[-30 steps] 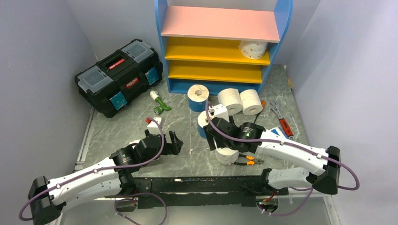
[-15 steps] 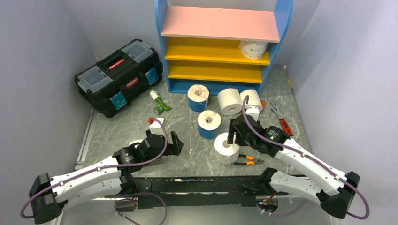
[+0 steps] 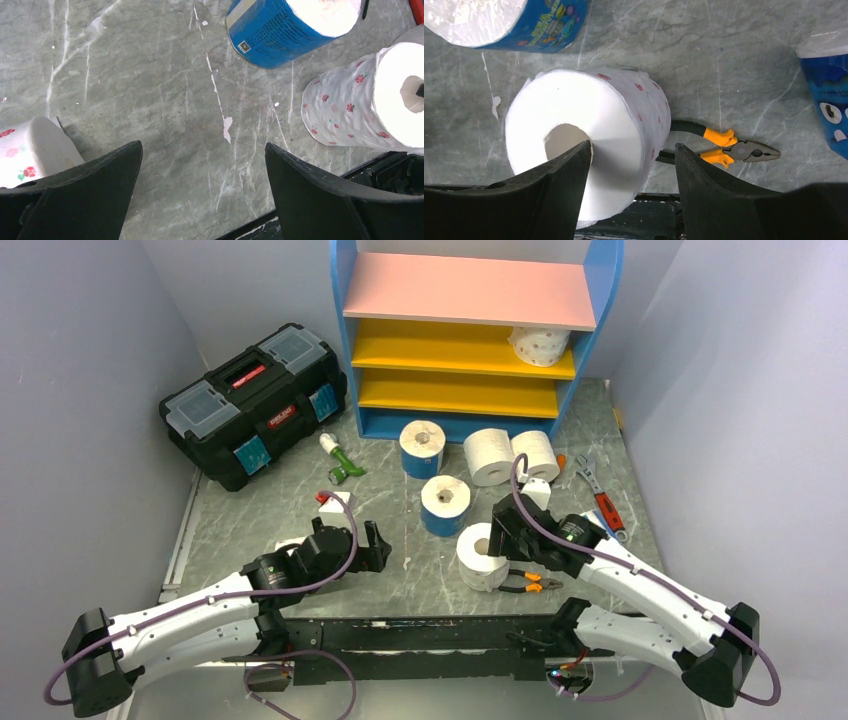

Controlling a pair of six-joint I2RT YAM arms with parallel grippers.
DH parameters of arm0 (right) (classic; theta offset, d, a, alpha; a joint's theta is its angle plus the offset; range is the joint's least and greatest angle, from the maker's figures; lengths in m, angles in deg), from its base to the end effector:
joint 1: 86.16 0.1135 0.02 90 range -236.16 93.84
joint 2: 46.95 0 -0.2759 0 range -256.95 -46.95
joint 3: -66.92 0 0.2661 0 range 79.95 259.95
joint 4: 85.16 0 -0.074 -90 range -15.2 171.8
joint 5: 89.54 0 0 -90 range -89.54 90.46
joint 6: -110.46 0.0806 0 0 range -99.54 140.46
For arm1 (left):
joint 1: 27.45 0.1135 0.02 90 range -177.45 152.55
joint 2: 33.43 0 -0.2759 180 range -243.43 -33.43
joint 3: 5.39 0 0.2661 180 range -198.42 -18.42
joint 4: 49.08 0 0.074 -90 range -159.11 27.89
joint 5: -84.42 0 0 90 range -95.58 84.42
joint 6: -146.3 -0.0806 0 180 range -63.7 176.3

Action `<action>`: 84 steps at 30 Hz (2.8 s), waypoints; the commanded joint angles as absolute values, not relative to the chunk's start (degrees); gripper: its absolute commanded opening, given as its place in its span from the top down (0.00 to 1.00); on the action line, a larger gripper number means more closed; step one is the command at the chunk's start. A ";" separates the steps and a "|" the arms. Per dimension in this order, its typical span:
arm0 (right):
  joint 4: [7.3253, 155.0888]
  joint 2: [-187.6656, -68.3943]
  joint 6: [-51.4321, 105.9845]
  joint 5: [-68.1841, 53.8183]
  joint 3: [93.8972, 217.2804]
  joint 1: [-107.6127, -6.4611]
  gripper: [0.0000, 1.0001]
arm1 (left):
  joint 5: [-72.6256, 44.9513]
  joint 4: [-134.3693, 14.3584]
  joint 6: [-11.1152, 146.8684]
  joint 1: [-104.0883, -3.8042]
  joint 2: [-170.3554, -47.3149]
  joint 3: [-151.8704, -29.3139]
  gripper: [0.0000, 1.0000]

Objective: Place and organize the paper towels onto the shelf
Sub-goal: Pick up the paper towel from the center of the board.

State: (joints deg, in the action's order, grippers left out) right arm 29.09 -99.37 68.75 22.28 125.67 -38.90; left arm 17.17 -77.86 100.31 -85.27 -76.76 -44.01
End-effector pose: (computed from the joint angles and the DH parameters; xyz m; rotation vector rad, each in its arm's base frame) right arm 0.1523 0.1206 0.2334 0.1544 2.5015 0.1825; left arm 0.1373 -0.1596 0.1991 0.0278 2.1695 -0.6263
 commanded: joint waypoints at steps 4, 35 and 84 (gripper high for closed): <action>32.74 -99.93 69.73 20.76 124.02 -39.40 0.38 | 16.59 -75.93 100.51 -85.28 -76.52 -44.31 0.01; 16.74 -103.26 86.42 30.74 153.83 -40.98 1.00 | 16.57 -75.37 99.54 -85.21 -76.92 -45.06 0.01; 17.67 -141.95 94.96 27.72 205.59 -63.64 1.00 | 14.99 -76.59 96.55 -84.84 -78.81 -51.47 0.01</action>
